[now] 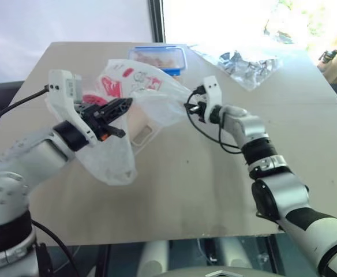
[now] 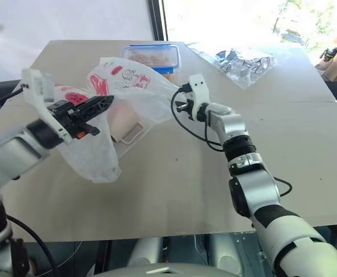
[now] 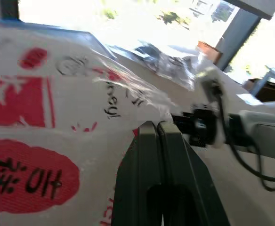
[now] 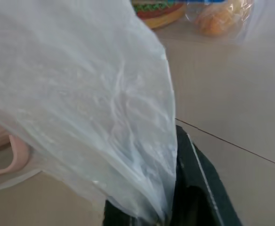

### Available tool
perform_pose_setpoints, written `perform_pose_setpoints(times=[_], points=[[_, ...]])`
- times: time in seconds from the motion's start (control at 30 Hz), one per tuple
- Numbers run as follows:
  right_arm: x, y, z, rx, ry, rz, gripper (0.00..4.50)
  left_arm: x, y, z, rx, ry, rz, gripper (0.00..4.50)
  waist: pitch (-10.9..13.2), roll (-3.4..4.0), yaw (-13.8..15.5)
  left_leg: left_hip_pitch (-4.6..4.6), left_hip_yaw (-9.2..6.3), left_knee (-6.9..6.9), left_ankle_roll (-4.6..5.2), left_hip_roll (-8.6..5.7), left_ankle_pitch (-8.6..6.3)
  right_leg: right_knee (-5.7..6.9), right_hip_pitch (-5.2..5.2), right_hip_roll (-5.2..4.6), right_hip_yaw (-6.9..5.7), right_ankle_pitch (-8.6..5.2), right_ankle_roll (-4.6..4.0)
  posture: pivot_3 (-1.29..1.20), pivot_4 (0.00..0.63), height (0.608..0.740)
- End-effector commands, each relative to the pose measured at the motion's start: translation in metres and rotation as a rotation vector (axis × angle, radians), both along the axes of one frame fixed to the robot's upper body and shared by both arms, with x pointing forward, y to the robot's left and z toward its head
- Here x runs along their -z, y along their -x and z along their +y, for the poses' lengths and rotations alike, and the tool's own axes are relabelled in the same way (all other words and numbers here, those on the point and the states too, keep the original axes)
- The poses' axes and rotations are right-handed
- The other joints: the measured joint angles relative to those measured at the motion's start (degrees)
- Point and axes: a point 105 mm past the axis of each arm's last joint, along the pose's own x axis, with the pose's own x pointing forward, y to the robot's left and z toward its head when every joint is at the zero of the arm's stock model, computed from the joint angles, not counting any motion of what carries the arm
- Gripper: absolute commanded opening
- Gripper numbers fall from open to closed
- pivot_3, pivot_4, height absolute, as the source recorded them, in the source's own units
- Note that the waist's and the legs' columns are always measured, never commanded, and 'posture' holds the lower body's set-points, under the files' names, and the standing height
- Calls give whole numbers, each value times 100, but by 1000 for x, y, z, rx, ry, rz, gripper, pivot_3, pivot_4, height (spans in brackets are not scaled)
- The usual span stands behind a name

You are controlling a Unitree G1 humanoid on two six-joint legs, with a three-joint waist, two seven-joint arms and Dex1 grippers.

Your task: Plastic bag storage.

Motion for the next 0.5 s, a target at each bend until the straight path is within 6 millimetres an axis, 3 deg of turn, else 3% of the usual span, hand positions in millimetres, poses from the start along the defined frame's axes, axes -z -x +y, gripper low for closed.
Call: perform_pose_setpoints(times=[0.03,0.13,0.23,0.33,0.5], points=[[-28,2,-6,-11,-32,-78,0,-28,26,3,152,193,-74,1119,0,0,-5,-1,-2,0,0,4,0,0,-2,0,0,0,0,0,150,740],[-33,4,-10,0,-45,-81,0,-25,59,14,325,334,50,2482,0,3,-87,4,-3,-4,7,14,-4,2,-3,-1,4,0,-1,0,150,740],[-35,7,-9,-4,-51,-83,0,-3,94,32,376,303,197,3788,3,9,-162,5,1,-11,25,11,-15,-1,-6,-4,7,-1,-2,0,150,740],[-36,10,-7,-11,-61,-85,0,25,120,41,319,196,337,3788,9,21,-179,9,4,-17,27,8,-16,-5,-5,-4,8,-2,-2,0,150,740],[-37,15,0,-22,-91,-72,0,73,151,20,329,82,475,3788,8,39,-140,14,8,-19,28,6,-14,-11,4,0,0,0,-10,0,150,740]])
